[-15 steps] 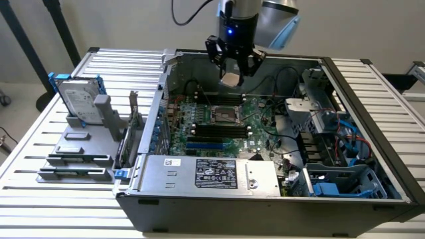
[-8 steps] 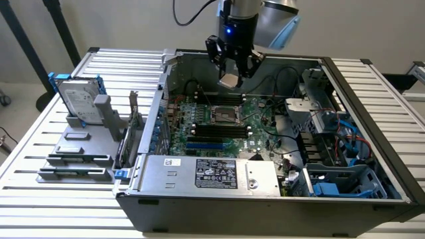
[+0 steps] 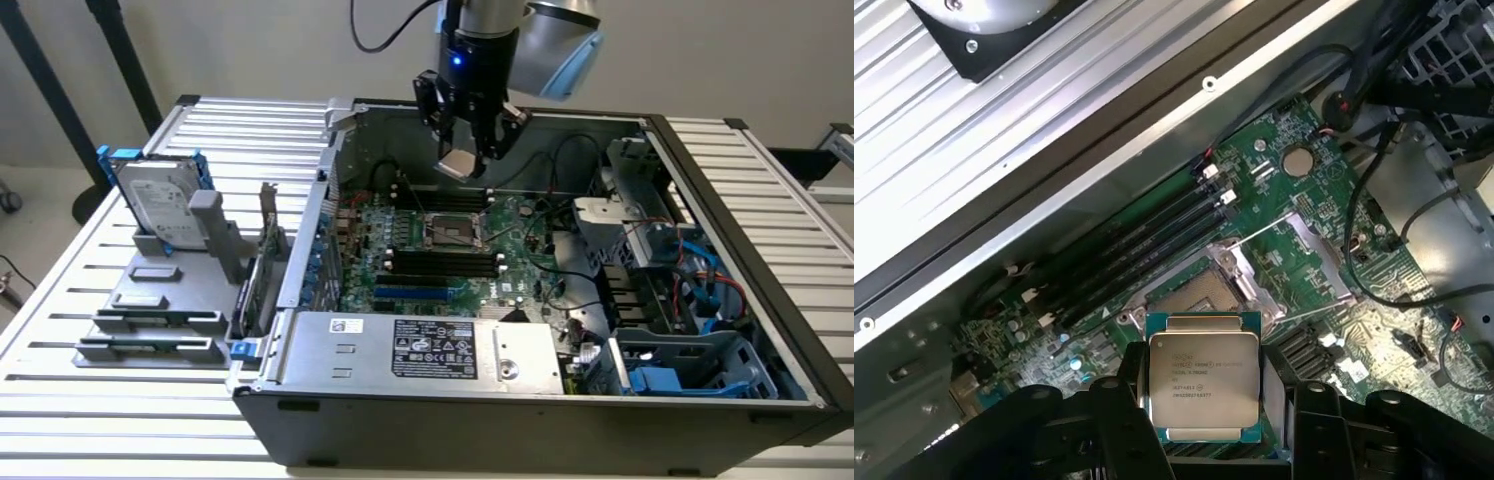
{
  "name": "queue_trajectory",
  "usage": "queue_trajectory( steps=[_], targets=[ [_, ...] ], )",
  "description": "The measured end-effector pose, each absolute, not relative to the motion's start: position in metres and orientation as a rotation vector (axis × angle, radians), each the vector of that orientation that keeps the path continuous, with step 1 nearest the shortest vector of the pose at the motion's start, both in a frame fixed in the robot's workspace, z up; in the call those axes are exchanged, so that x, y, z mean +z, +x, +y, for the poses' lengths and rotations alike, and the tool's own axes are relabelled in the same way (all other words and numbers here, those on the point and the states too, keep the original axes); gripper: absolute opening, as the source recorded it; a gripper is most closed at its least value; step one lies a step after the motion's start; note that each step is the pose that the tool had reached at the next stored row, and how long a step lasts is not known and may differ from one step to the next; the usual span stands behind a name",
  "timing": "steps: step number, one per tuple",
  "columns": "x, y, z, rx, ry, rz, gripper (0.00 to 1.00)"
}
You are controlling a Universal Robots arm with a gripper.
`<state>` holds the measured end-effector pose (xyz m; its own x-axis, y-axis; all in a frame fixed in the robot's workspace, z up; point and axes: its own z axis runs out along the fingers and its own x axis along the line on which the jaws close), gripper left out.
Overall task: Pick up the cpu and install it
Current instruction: 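Place the cpu into insertion slot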
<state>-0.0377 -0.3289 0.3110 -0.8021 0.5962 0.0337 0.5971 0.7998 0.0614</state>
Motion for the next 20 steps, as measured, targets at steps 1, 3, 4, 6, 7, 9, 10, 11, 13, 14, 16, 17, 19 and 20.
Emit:
queue_trajectory(
  steps=[1, 3, 4, 6, 7, 9, 10, 11, 13, 14, 16, 17, 19, 20],
  targets=[
    [0.3109, -0.0377, -0.3289, -0.105, -0.995, -2.963, 0.55],
    [0.3109, -0.0377, -0.3289, -0.099, -1.017, -2.951, 0.55],
    [0.3109, -0.0377, -0.3289, -0.096, -1.028, -2.946, 0.55],
    [0.3107, -0.0377, -0.3289, -0.09, -1.05, -2.935, 0.55],
    [0.3107, -0.0377, -0.3289, -0.087, -1.06, -2.929, 0.55],
    [0.3107, -0.0377, -0.3289, -0.081, -1.082, -2.918, 0.55],
    [0.3106, -0.0377, -0.3289, -0.078, -1.092, -2.913, 0.55],
    [0.3106, -0.0377, -0.3289, -0.076, -1.103, -2.907, 0.55],
    [0.3105, -0.0377, -0.3289, -0.07, -1.125, -2.895, 0.55],
    [0.3105, -0.0377, -0.3289, -0.067, -1.135, -2.889, 0.55],
    [0.3104, -0.0377, -0.3289, -0.061, -1.156, -2.878, 0.55],
    [0.3104, -0.0377, -0.3289, -0.058, -1.167, -2.872, 0.55],
    [0.3103, -0.0377, -0.3289, -0.053, -1.188, -2.859, 0.55],
    [0.3102, -0.0377, -0.3289, -0.05, -1.199, -2.853, 0.55]
  ],
)
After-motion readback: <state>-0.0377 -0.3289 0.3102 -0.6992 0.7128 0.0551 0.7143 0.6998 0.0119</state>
